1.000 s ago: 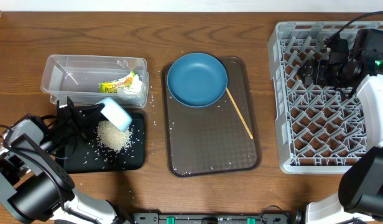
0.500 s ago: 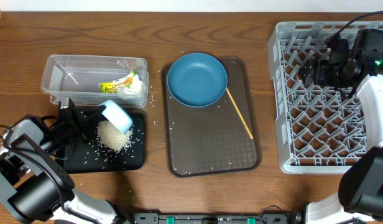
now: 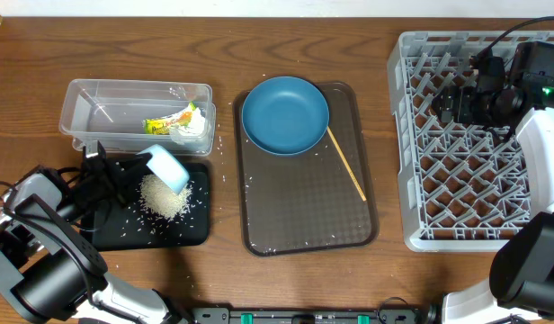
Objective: Sort waste into correct bins and load items into the dishwasher rack
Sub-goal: 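Tilt the white bowl with the left gripper, pouring rice onto the black tray, then carry the empty white bowl right and set it on the brown tray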
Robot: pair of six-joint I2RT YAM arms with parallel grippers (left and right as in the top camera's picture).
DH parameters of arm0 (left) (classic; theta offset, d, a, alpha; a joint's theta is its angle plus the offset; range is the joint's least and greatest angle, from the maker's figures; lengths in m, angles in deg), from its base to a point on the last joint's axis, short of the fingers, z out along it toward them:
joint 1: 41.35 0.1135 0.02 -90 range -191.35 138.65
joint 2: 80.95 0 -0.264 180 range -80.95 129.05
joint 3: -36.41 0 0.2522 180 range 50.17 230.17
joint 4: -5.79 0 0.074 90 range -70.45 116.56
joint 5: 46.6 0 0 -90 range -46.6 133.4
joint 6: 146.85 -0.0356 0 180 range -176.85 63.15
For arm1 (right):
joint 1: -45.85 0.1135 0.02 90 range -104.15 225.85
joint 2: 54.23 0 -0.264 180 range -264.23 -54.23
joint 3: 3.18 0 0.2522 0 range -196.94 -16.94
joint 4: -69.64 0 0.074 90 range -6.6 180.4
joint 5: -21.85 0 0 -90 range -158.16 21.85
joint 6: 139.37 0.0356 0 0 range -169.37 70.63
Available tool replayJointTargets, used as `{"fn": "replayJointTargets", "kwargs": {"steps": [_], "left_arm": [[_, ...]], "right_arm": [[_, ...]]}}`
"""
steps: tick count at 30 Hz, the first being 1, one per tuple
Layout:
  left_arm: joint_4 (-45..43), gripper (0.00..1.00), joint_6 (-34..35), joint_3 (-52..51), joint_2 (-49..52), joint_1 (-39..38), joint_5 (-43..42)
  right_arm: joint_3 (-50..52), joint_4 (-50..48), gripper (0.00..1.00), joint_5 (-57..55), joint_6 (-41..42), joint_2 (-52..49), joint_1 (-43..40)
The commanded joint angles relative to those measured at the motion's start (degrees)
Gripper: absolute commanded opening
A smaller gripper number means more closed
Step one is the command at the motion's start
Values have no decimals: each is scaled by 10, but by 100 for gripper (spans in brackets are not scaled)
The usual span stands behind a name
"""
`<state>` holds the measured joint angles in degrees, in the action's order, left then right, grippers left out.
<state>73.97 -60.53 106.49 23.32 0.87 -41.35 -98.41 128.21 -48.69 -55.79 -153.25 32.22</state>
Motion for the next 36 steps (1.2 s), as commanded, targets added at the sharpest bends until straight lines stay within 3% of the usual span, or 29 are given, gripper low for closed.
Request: {"fn": "replayJointTargets", "kwargs": {"steps": [1,7,12,16,25,31,36], "left_arm": [[36,6,-59,-3,-5,-8,3],[78,6,-113,-3,-49,-34,22],[76,6,-113,-2,-115,-76,106],[58,6,-103,-2,-172,-153,197],[-103,6,57,-2,-207,-409,391],[-247,6,111,-2,-199,-579,468],[-306,6,126,-2,-183,-679,537]], "right_arm": [[1,0,87,-2,5,1,3],[1,0,87,-2,5,1,3],[1,0,87,-2,5,1,3],[1,-1,87,-2,5,1,3],[1,2,87,-2,5,1,3],[1,2,87,-2,5,1,3],[1,4,87,-2,5,1,3]]}}
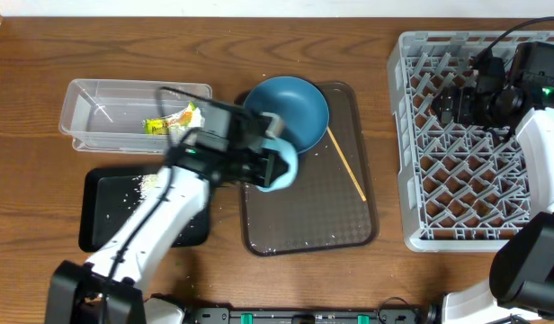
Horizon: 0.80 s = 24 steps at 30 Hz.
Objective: Sort waste into correct bins and load items into the dishwasher rack
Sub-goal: 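Carry the empty white bowl right and set it on the brown tray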
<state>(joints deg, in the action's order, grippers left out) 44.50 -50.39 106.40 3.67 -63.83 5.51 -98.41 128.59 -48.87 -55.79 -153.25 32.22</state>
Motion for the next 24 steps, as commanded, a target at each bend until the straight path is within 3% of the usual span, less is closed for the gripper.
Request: {"fn": "replayJointTargets", "kwargs": {"steps": [1,4,7,12,19,24], "left_arm": [[-18,6,27,-1,18,-48,81],[-37,8,47,-1,30,-82,115],[-70,16,49,-1,45,-98,125],[-108,16,51,-1,63,-102,142],[-103,16,53,-1,61,-99,144],[-49,17,53,-1,33,-67,144]], "right_arm": [[1,1,88,0,5,1,3],[1,1,88,0,5,1,3],[1,1,88,0,5,1,3],[1,3,88,0,5,1,3],[1,7,87,0,5,1,3],[0,5,86,0,5,8,3]]}}
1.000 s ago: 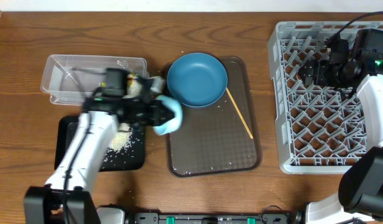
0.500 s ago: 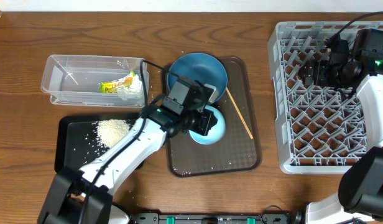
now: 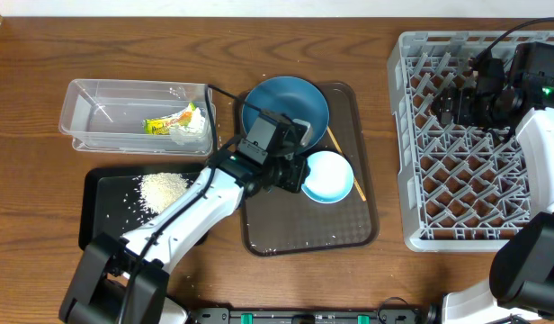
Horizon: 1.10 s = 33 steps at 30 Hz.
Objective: Sort waste into correct bins and load items into the dishwasher rack
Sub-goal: 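Carry the empty white bowl right and set it on the brown tray, then retract the left gripper and reach the right gripper to the white bowl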
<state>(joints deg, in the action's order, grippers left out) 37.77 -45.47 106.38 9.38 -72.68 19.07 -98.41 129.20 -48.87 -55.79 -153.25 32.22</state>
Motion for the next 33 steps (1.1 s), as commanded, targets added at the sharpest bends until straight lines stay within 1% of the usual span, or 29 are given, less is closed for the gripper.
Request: {"fn": "replayJointTargets", "kwargs": {"steps": [1,3,4,5,6,9,13,14,15,17,18,20,22,23,24,26,27,28,29,32,33], "left_arm": [[34,25,3,0,-32,31,10],[76,26,3,0,-57,61,11],[94,28,3,0,-69,75,11],[115,33,3,0,-84,95,11],[136,34,3,0,-99,115,11],[191,36,3,0,-141,176,26],[251,36,3,0,-184,242,80],[265,36,4,0,-190,256,92],[277,35,5,0,-195,268,99],[303,30,24,0,-197,287,123],[318,29,37,-1,-197,296,145],[341,29,62,-1,-194,311,188],[353,29,80,-1,-190,325,214],[354,30,82,-1,-188,332,220],[355,30,83,-1,-186,339,223],[355,30,87,-1,-184,355,225],[355,31,89,-1,-182,362,225],[355,31,92,-1,-181,373,225],[355,34,98,-1,-178,384,225],[351,34,104,-1,-170,417,224],[349,35,104,-1,-167,429,224]], "right_arm": [[-3,-2,86,0,5,14,3],[-14,-2,86,0,5,27,3],[-19,-1,87,0,5,33,3],[-26,0,87,4,5,42,3],[-31,1,88,9,5,51,5],[-35,1,88,39,5,72,14],[-34,30,85,73,1,73,50],[-34,41,81,73,1,70,65],[-34,54,76,72,-3,67,83],[-33,70,66,70,-15,63,117],[-31,73,61,64,-16,60,136],[-31,76,51,43,-16,55,170],[-31,82,36,9,-15,46,206],[-31,86,34,-3,-13,42,219],[-31,94,35,-14,-13,35,235],[-31,109,43,-26,-10,21,256],[-31,116,44,-32,-9,12,264],[-31,124,44,-41,-9,3,271],[-31,132,45,-51,-8,-7,278],[-31,147,45,-77,12,-36,287],[-31,149,44,-77,18,-47,288]]}}
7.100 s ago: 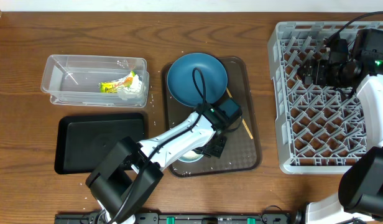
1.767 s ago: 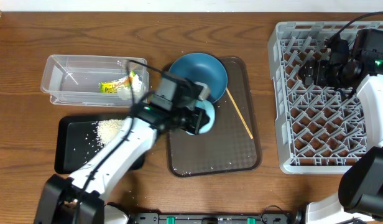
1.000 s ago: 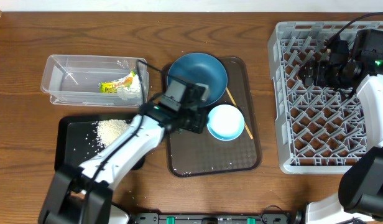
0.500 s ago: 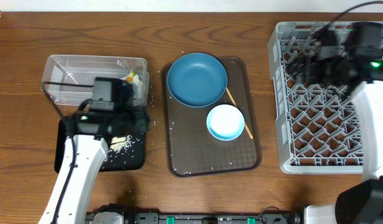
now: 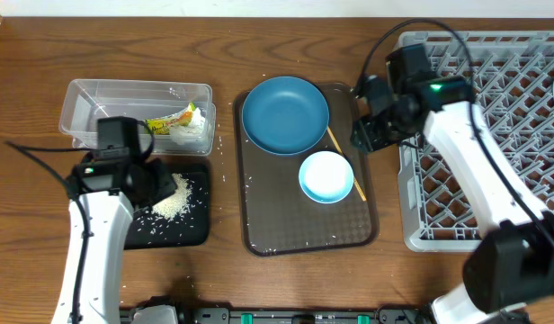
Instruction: Sort waste into correct bins and load items into the dishwasher rack
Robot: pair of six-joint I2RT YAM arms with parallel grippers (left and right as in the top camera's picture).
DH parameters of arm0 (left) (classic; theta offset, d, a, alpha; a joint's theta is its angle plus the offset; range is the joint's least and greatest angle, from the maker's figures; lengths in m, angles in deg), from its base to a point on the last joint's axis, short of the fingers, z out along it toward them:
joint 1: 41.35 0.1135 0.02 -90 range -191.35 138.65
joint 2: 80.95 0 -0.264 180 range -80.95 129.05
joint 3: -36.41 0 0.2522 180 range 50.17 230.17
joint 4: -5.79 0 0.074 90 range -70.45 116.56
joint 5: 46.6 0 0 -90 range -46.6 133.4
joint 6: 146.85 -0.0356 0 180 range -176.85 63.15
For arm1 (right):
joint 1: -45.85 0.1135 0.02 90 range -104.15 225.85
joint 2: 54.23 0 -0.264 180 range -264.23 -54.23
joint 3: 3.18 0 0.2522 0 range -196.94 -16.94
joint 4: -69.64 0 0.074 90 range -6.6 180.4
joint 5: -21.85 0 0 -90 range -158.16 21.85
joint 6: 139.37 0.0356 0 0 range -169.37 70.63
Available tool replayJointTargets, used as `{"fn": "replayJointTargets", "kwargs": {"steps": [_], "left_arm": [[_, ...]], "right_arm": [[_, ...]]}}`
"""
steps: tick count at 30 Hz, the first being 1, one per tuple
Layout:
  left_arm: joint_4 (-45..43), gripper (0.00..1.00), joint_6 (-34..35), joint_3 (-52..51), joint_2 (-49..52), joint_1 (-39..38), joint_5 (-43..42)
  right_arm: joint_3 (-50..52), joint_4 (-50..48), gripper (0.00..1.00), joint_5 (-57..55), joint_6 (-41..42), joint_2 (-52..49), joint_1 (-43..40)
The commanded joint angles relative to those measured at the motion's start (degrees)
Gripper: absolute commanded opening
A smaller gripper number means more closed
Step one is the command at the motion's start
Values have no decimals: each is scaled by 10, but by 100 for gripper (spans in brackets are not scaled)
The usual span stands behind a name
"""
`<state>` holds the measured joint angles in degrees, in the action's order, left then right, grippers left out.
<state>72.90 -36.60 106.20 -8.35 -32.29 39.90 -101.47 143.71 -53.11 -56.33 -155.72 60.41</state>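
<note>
A small light-blue bowl (image 5: 326, 175) stands upright on the brown tray (image 5: 295, 225), just below the blue plate (image 5: 284, 114). A wooden chopstick (image 5: 347, 166) lies along the bowl's right side. My left gripper (image 5: 158, 184) hangs over the black tray (image 5: 160, 229) beside the rice pile (image 5: 175, 205) with nothing seen in it; its fingers are lost against the black. My right gripper (image 5: 361, 137) hovers at the brown tray's right edge, above the chopstick's upper half, its fingers too dark to read. The grey dishwasher rack (image 5: 493, 180) sits to the right.
A clear bin (image 5: 97, 112) at the back left holds a yellow-green wrapper (image 5: 174, 120). Loose rice grains lie around the black tray and on the wood. Cables trail from both arms.
My left gripper has let go of the bowl and is now back over the black tray. My right arm has come from over the rack to the brown tray's right edge.
My left gripper held the bowl tipped over the black tray, with rice piled beneath it. It then held the bowl at the brown tray's left side, then set it upright below the plate. Now the bowl stands alone, and the right arm is off the rack.
</note>
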Motion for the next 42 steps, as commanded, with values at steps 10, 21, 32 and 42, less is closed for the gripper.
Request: {"fn": "replayJointTargets", "kwargs": {"steps": [10,21,32,42], "left_arm": [[-33,38,15,1,62,114,16],[-70,38,15,1,178,122,14],[-154,38,15,1,223,122,9],[-242,40,15,1,223,121,-60]], "right_arm": [[0,14,33,-28,44,-106,16],[0,12,24,-28,44,-150,40],[0,11,6,-28,44,-150,39],[0,10,5,-28,44,-150,39]]}}
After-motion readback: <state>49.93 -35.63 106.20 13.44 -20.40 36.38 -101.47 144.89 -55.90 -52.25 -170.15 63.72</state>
